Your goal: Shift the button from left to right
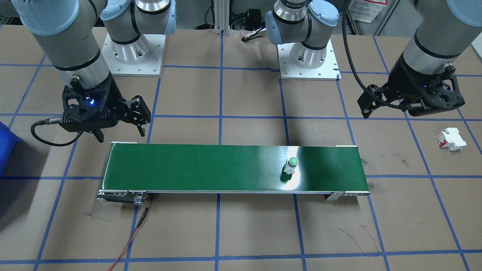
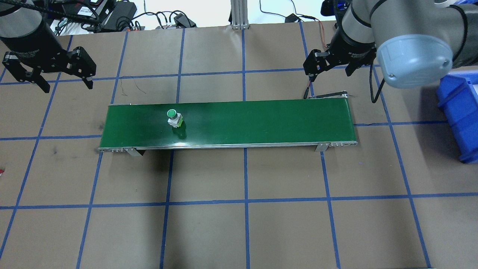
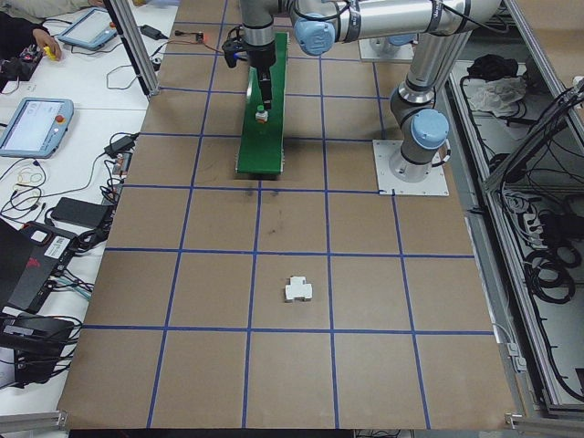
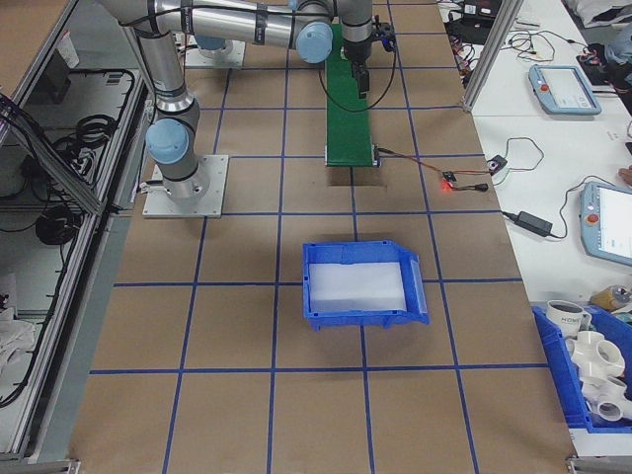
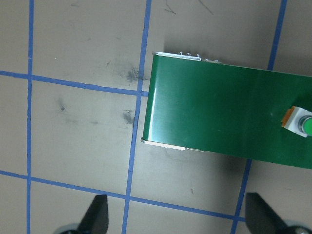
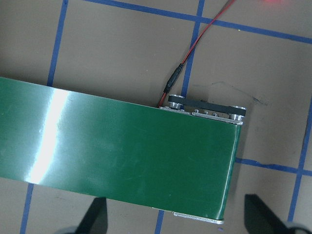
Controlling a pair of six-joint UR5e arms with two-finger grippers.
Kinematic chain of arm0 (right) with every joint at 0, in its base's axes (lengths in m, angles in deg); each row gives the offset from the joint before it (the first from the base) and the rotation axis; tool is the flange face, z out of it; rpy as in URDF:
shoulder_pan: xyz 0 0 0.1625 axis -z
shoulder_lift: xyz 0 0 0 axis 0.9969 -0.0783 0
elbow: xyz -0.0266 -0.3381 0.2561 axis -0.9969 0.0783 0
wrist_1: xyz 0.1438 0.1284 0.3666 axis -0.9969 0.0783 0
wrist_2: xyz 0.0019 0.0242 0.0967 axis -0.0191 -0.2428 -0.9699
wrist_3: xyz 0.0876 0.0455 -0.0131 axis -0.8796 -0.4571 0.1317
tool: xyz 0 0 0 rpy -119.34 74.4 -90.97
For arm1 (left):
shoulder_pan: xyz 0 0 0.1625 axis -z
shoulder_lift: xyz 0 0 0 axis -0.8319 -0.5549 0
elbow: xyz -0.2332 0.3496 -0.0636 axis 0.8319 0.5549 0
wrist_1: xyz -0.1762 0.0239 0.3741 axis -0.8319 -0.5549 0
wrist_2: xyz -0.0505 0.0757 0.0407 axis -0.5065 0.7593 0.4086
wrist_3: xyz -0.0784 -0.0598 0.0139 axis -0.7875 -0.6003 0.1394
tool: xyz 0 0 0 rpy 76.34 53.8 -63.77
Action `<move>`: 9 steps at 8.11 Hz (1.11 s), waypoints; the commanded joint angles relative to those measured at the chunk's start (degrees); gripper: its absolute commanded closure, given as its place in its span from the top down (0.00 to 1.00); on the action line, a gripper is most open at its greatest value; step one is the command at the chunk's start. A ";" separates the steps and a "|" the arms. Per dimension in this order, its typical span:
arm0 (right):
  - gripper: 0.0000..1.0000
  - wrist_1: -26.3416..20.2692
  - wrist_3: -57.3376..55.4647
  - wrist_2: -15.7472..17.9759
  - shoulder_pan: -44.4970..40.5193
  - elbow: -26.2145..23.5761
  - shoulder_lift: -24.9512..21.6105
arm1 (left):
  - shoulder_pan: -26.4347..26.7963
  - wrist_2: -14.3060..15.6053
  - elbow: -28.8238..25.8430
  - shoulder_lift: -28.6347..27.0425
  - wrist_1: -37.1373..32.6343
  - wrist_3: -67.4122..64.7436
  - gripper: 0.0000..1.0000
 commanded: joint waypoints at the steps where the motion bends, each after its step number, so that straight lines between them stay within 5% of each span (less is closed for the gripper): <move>1: 1.00 0.82 -10.87 -5.21 -0.46 0.05 4.31 | 0.56 -2.32 -0.41 0.25 -0.77 -0.47 1.00; 2: 1.00 2.13 -13.23 -6.60 -1.16 0.05 5.90 | 0.56 -7.92 -0.41 -0.01 -0.42 -0.56 1.00; 4: 1.00 3.98 -20.68 -12.21 -3.27 -0.04 8.53 | 0.56 -8.68 -0.41 -0.19 -0.33 -0.65 1.00; 9: 1.00 8.21 -35.37 -12.94 -7.85 -0.12 13.73 | 0.65 -11.06 -0.41 -0.10 -0.42 -0.74 1.00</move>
